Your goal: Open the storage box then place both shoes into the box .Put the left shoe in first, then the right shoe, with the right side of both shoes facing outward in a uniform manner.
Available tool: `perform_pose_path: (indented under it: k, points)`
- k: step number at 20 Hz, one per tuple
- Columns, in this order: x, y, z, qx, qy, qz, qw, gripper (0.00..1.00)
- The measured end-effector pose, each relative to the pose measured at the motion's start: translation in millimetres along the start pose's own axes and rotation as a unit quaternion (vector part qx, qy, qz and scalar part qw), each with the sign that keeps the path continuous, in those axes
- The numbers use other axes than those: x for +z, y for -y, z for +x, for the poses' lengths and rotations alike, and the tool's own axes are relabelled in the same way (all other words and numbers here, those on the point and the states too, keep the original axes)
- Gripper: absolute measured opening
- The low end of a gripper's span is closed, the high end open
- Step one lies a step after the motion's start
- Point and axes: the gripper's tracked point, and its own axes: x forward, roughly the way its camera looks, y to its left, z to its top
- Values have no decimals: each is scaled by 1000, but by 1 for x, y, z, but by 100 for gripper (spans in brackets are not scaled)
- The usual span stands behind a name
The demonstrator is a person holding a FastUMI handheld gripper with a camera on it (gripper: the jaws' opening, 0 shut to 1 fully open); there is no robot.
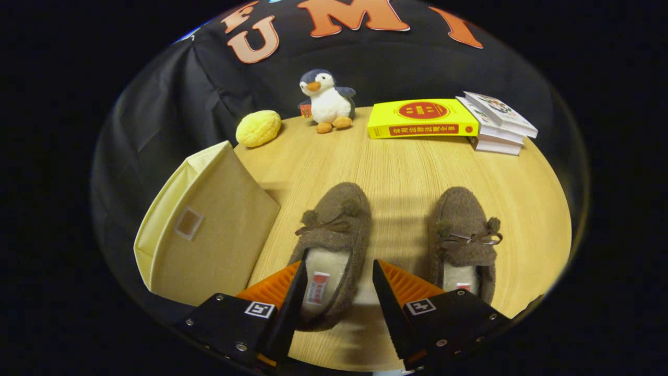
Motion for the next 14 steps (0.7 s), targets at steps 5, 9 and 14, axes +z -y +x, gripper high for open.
perform_pose_path:
  k: [5,9,14]
  points:
    - [9,17,43,-31,12,-10,999,61]
    - [13,11,53,-35,19,-8,999,38]
    - [30,7,32,-44,18,61,997,5]
